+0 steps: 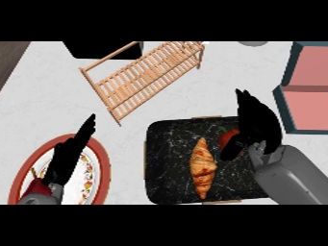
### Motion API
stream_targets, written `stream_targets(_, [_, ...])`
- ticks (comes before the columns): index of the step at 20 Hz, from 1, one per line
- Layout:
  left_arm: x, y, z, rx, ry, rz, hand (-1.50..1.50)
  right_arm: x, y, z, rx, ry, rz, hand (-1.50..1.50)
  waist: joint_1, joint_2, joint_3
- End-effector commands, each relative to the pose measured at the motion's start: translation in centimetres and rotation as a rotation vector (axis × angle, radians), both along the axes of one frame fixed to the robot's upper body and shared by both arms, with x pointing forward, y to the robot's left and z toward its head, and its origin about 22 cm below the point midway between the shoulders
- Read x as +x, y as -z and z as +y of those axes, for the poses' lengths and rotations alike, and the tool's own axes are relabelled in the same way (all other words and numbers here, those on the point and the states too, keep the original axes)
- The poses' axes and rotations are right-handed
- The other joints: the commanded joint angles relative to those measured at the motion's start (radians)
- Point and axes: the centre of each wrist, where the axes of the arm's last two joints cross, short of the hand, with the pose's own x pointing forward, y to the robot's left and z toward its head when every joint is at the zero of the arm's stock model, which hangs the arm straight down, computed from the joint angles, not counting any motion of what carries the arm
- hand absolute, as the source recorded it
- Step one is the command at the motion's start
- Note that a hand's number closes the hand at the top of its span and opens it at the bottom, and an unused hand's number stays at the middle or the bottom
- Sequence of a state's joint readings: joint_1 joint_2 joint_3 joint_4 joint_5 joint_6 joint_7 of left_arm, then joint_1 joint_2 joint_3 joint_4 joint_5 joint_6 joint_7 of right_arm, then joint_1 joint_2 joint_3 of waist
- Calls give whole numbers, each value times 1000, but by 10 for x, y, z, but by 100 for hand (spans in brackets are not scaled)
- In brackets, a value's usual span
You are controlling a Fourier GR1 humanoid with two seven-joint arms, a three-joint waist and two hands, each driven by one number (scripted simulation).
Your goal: Pick the bell pepper from the tray and place it in the tiered shelf
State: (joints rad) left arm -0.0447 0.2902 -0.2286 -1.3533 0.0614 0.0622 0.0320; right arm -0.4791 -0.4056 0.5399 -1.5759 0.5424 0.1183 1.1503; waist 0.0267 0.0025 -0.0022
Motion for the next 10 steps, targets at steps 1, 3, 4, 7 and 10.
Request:
stream_targets(1, [-7,1,-3,-2,1,15,0,8,7,33,-78,141,139,-150,-9,-3,1])
stream_targets(3, [0,4,-1,2,-15,-8,0,13,14,49,-86,150,149,-150,-10,0,1])
stream_targets(4, [5,-6,6,0,-18,-9,0,18,20,35,-119,177,182,-150,-12,-1,1])
stream_targets(7, [-3,5,10,8,-17,11,0,18,29,48,-93,174,172,-150,-18,-1,1])
stream_targets(10, [6,-2,7,-1,-21,20,0,12,20,54,-144,190,154,-150,-30,-5,1])
